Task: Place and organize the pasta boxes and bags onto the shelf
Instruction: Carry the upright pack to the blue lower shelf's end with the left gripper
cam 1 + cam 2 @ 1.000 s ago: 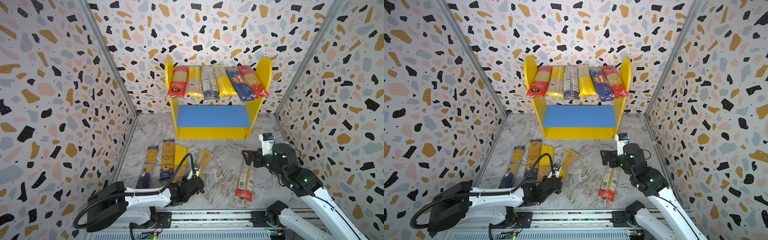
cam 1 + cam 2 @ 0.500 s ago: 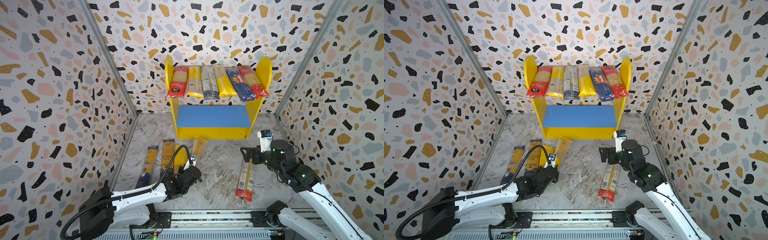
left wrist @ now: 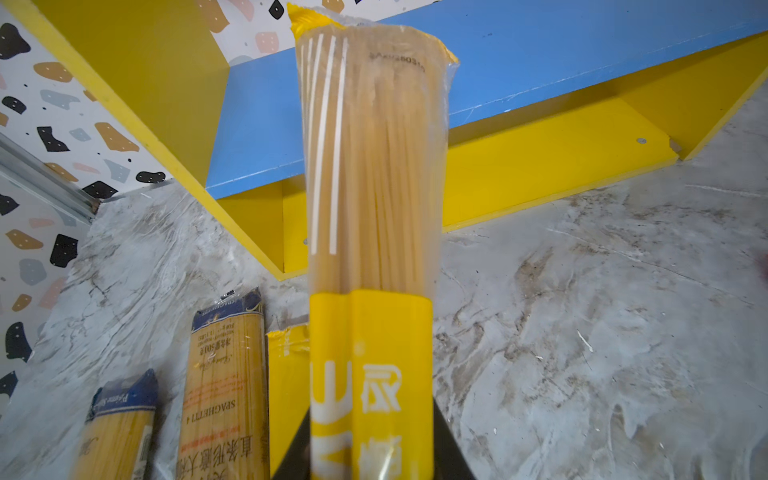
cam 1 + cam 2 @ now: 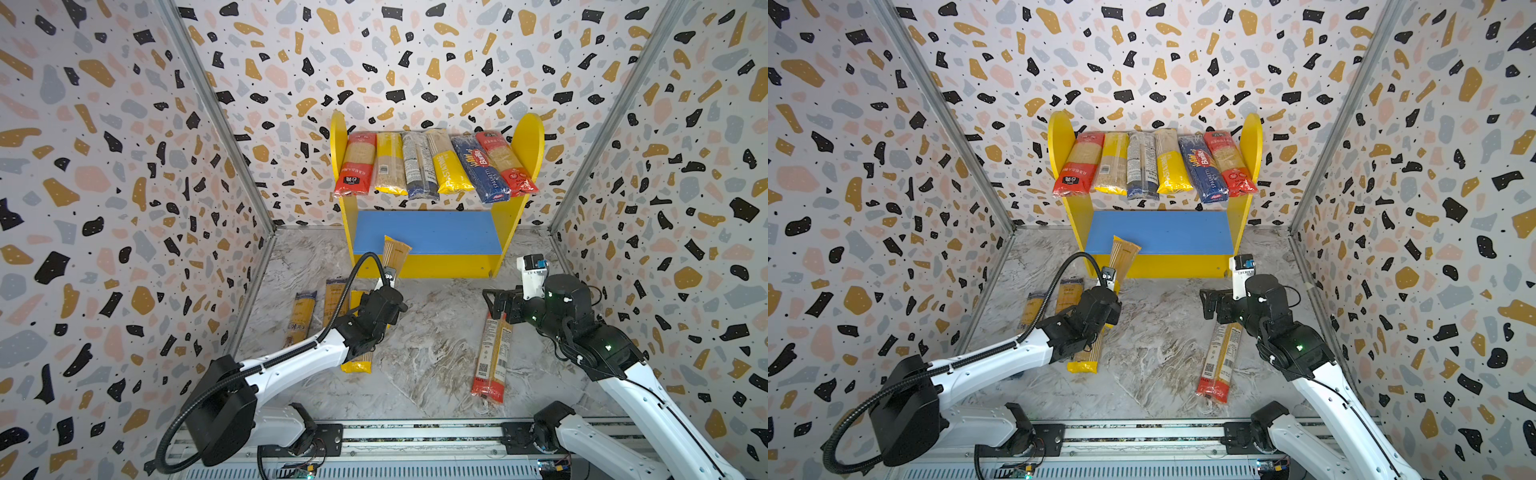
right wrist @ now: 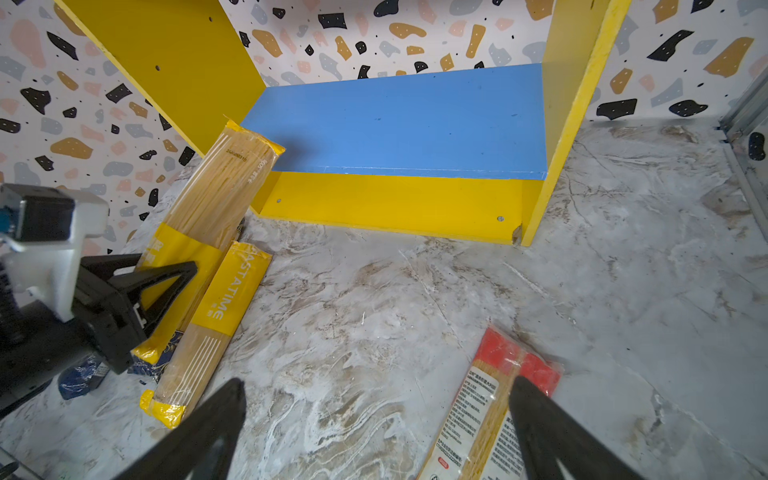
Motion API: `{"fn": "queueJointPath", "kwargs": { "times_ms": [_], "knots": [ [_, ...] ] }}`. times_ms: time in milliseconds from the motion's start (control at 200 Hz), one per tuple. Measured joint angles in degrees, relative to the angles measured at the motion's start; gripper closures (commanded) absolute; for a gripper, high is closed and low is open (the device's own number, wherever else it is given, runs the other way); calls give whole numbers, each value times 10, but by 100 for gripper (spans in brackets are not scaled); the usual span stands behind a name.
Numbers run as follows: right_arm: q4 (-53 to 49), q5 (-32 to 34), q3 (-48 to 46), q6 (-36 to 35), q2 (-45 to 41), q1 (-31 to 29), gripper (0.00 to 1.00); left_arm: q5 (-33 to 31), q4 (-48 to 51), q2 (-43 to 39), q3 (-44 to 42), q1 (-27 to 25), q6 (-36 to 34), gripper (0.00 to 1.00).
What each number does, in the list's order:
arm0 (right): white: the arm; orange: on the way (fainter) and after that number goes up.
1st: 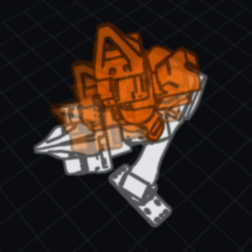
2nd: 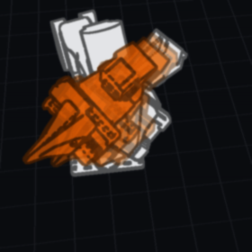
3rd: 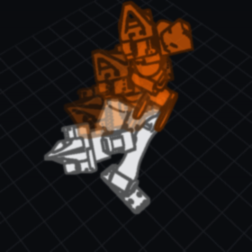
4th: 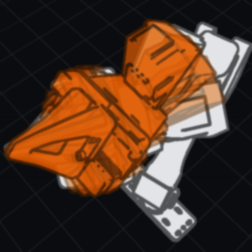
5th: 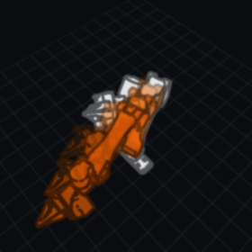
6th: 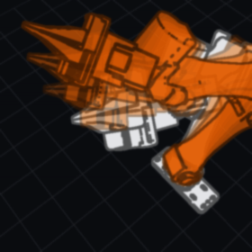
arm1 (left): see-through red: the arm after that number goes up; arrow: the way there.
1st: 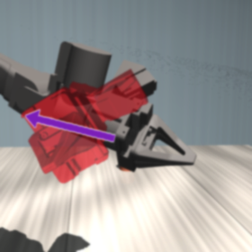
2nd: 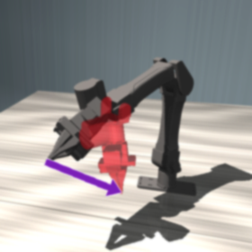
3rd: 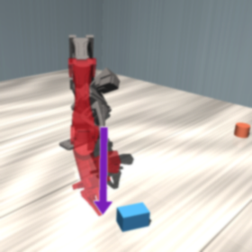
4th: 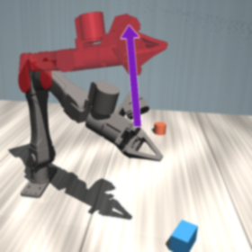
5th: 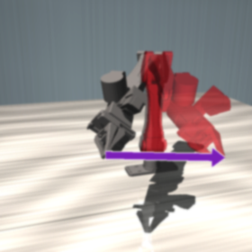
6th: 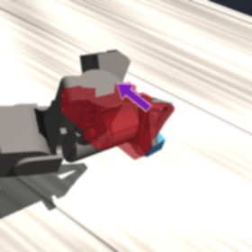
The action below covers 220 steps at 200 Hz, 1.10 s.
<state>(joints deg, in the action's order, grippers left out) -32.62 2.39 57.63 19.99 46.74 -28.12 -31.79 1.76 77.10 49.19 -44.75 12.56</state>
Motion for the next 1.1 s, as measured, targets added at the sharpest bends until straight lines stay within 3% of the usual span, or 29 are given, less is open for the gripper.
{"fn": "queueJointPath", "kwargs": {
  "times_ms": [265,531,841,1101],
  "knots": [
    [0,-2,9,-7,6,20,1,25,-4,88,108,57,-42,100],
    [0,-13,9,-13,21,52,1,10,-26,193,216,83,-74,100],
    [0,-27,11,-17,40,76,1,-38,-56,281,263,101,-89,100],
    [3,-31,19,-19,61,85,1,-44,-72,292,300,137,-97,100]
  ]
}}
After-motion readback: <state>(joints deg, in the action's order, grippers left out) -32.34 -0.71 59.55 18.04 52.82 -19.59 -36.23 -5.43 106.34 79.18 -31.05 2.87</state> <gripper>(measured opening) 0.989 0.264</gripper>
